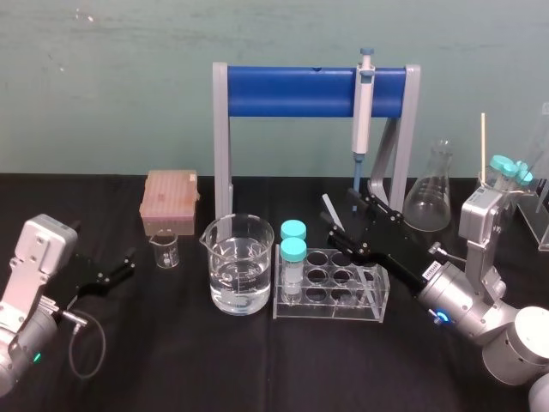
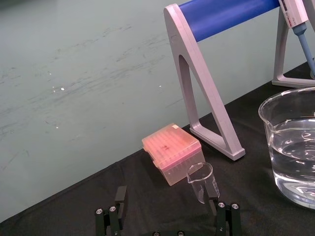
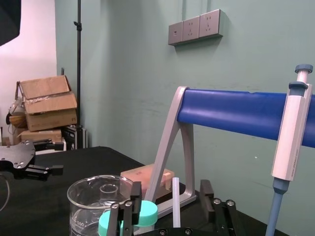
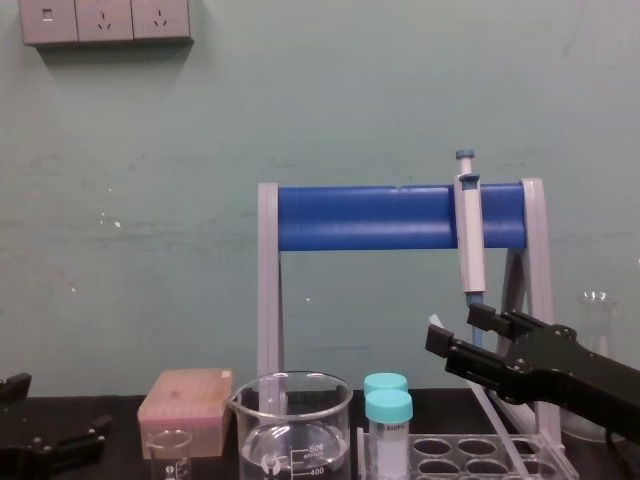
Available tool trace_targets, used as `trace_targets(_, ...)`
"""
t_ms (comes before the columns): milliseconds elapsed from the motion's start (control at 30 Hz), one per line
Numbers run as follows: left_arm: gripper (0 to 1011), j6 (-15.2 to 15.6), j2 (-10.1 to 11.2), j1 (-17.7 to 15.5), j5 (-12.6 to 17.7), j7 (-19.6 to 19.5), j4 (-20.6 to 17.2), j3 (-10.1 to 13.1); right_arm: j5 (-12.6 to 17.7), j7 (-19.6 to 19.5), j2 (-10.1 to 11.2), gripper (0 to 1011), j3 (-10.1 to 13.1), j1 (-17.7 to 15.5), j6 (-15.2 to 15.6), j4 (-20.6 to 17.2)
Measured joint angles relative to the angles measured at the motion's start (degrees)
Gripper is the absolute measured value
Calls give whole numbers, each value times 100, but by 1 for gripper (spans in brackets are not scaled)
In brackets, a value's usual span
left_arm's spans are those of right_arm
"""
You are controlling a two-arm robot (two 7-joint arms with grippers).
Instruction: Pick up the stirring rod with one hand, then place it down.
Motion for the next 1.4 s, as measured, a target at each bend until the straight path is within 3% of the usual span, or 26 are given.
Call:
trace_targets(167,1000,0,0,0,0,0,0,0,2,3,0,906,0,0,-1,0)
trace_targets(367,1000,0,0,0,0,0,0,0,-1,-85,-18,1003,63,-30,-139,-120)
trace_targets(467,1000,0,0,0,0,0,0,0,2,-416,-68,1003,260,-109,-327,-395)
trace_targets(667,1000,0,0,0,0,0,0,0,-112,-1078,-89,1003,613,-250,-309,-782)
trace_targets(867,1000,0,0,0,0,0,0,0,-326,-1845,38,1003,969,-642,274,-1346)
trace_targets(1000,1000,0,0,0,0,0,0,0,-359,-2169,170,1003,1128,-1039,926,-1744)
trace_targets(1100,1000,0,0,0,0,0,0,0,-383,-2422,302,1003,1220,-1423,1783,-2102)
trace_targets(1200,1000,0,0,0,0,0,0,0,-382,-2521,351,1003,1247,-1565,2232,-2233)
trace_targets(1300,1000,0,0,0,0,0,0,0,-397,-2591,366,1003,1266,-1617,2518,-2273)
trace_targets(1400,1000,0,0,0,0,0,0,0,-399,-2590,348,1003,1276,-1612,2523,-2261)
